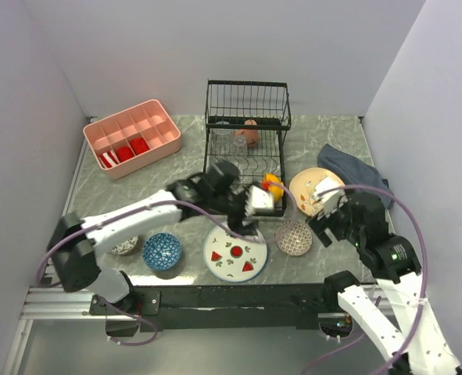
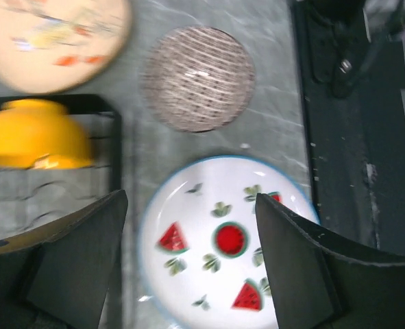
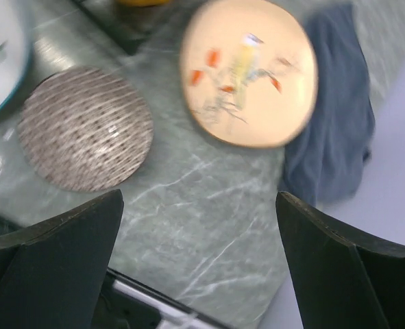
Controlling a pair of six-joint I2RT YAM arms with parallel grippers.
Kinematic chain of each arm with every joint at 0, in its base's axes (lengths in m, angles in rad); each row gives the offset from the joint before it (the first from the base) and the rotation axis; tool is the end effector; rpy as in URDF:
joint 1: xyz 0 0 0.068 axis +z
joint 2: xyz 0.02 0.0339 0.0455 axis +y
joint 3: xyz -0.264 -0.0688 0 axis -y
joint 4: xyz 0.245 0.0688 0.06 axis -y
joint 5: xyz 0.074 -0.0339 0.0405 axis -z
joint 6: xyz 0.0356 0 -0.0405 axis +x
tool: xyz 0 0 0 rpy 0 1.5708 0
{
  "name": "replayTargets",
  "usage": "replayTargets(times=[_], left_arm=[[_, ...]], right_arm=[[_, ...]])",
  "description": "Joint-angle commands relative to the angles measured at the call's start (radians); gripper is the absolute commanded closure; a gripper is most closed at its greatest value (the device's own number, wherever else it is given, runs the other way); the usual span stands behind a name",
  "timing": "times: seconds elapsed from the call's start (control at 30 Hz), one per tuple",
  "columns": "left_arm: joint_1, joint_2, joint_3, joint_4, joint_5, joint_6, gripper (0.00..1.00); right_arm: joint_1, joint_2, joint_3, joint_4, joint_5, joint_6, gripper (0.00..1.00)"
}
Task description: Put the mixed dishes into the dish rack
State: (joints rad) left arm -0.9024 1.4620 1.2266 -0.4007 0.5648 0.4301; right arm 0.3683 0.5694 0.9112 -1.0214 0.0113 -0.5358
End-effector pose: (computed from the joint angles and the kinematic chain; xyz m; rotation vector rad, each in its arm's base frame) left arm 0.1879 -0.2687 0.3153 1.6186 1.5358 -0.8834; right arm 0.0875 0.0333 0.3256 -0.9784 2.0288 -0.1027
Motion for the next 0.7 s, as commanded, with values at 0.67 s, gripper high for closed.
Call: replayTargets(times=[0.67], left_arm=[[-0.309,0.547,0.45,-0.156,-0.191,-0.07,0.47]], right_arm=[[-0.529,0.17,0.193,0.142,-0.06,0.307,0.02]])
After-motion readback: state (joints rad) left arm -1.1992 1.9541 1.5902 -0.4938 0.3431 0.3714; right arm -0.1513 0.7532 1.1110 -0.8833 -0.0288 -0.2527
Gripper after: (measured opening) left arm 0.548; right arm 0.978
